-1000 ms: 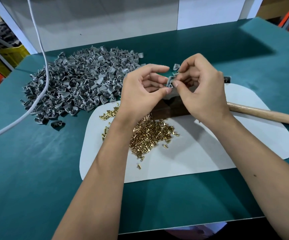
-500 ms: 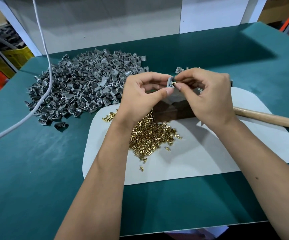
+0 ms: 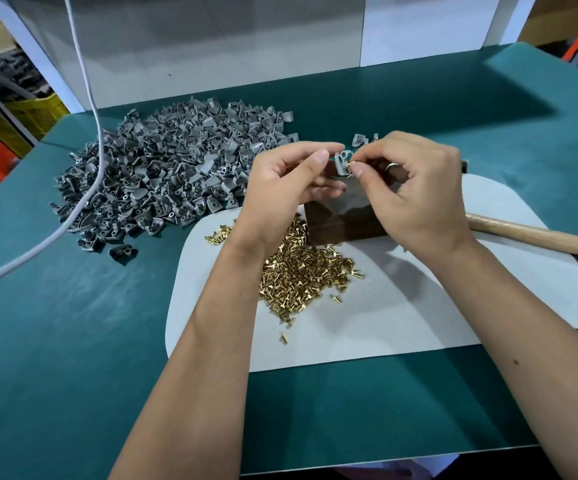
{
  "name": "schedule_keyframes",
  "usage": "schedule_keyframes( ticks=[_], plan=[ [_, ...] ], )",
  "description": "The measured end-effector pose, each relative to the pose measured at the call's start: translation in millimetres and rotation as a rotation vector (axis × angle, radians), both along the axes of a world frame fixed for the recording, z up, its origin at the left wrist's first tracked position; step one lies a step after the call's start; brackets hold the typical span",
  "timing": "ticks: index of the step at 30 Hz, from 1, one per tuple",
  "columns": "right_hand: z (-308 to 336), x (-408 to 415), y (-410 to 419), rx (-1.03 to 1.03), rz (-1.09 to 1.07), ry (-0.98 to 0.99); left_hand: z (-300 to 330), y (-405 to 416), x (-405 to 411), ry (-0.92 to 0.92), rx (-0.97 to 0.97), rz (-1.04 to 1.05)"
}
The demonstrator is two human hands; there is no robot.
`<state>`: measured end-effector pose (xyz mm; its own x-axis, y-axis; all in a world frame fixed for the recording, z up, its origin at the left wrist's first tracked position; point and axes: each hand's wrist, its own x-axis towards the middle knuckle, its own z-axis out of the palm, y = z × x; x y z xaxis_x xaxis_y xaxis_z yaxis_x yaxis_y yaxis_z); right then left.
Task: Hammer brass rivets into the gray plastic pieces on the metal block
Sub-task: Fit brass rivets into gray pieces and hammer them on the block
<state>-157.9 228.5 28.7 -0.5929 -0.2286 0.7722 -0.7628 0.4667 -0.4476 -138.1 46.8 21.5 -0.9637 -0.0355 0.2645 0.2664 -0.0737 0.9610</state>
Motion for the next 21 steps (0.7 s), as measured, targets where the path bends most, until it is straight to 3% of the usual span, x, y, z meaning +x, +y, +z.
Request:
schedule_keyframes(
  ticks=[7, 21],
  plan=[
    [1.8, 1.2, -0.2, -0.016, 0.018, -0.018, 1.6, -1.9, 0.9, 0.046, -0.008, -0.028],
    [-2.2, -1.6, -1.4, 0.140, 0.047, 0.053, 10.1, -7.3, 5.8, 0.014, -0.097, -0.025]
  ],
)
